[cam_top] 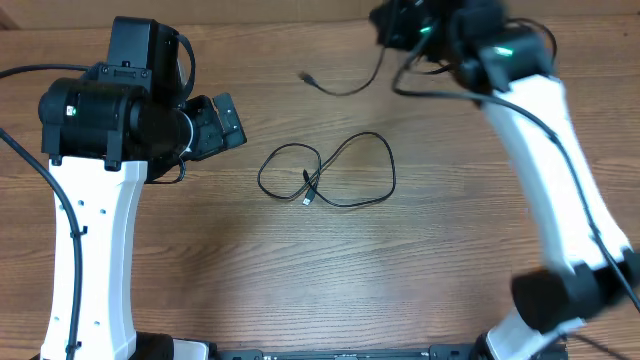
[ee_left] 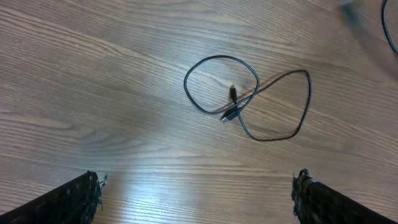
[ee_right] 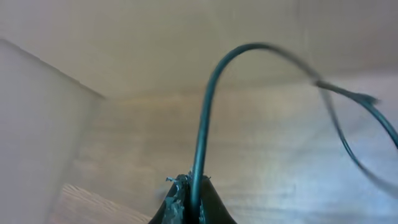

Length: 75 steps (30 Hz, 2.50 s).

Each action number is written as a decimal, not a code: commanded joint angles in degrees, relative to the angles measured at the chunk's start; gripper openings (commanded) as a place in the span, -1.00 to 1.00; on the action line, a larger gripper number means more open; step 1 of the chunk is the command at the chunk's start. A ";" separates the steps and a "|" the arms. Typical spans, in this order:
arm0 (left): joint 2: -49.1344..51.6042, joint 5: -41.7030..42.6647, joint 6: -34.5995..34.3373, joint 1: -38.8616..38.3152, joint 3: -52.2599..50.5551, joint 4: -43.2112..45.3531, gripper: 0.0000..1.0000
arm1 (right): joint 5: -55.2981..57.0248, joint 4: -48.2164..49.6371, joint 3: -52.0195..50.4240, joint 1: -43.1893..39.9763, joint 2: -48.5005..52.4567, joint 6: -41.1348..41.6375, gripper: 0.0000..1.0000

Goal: Untangle cables

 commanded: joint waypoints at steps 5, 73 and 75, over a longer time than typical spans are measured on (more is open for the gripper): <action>0.50 -0.39 0.68 0.00 0.33 0.94 1.00 | -11.26 -2.27 1.22 -3.10 -9.40 -3.15 -0.93; 13.05 2.23 -9.25 -7.72 0.33 31.10 0.81 | -55.54 -3.04 1.05 -3.56 -9.03 4.66 -0.92; 13.14 6.05 -7.93 -7.72 0.33 30.91 0.81 | -55.54 -3.02 1.05 -3.58 -9.03 4.66 -0.93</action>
